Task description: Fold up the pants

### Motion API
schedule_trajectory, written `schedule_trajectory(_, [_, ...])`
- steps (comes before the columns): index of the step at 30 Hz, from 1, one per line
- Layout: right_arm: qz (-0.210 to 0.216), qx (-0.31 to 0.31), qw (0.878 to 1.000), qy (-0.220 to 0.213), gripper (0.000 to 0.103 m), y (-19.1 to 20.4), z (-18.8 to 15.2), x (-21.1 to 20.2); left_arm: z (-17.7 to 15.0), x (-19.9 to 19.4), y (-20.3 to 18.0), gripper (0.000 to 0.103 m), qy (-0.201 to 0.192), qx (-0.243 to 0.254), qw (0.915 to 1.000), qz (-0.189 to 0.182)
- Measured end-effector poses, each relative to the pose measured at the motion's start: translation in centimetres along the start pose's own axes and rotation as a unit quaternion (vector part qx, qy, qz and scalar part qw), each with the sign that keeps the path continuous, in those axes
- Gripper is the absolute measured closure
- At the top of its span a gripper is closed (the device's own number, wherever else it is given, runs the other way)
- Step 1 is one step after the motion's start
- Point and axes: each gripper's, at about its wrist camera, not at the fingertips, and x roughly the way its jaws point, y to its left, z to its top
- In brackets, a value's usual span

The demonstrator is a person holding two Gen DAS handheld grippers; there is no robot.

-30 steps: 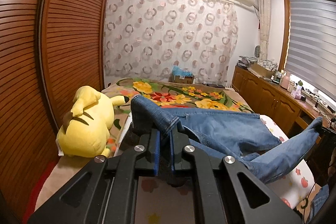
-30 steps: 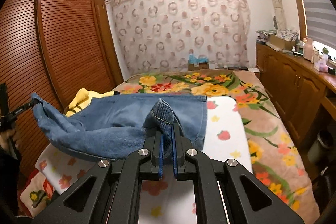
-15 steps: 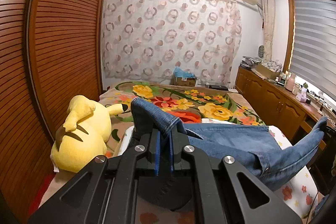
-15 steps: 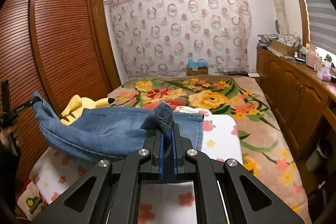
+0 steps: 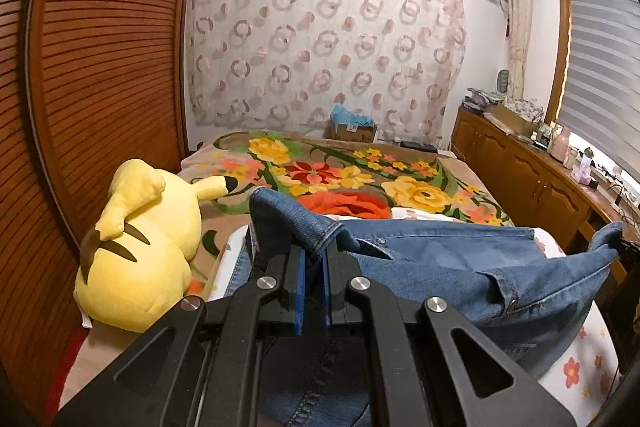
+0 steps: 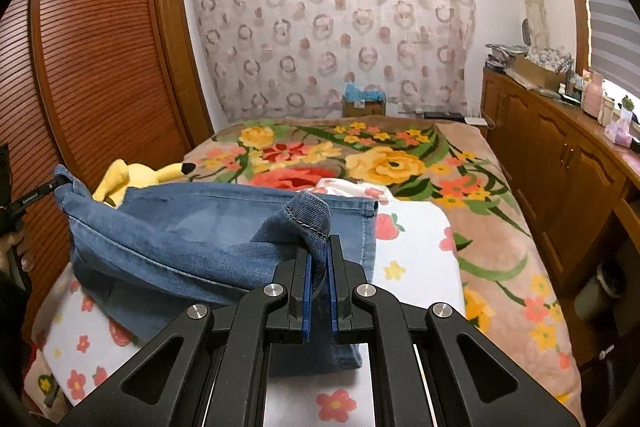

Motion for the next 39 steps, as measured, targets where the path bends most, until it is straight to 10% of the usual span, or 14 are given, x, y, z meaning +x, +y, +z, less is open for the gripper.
schedule_trajectory(15, [-0.013, -0.021, 1.000, 0.003, 0.097, 0.3, 5.1, 1.4, 4.7, 4.0, 0.1, 0.095, -0.025, 0.006, 0.9997, -0.004])
schedule_trajectory(39, [-0.047, -0.021, 0.994, 0.092, 0.097, 0.8, 8.2, 8.6, 4.0, 10.7, -0.1, 0.095, 0.044, 0.017, 0.9988, 0.011])
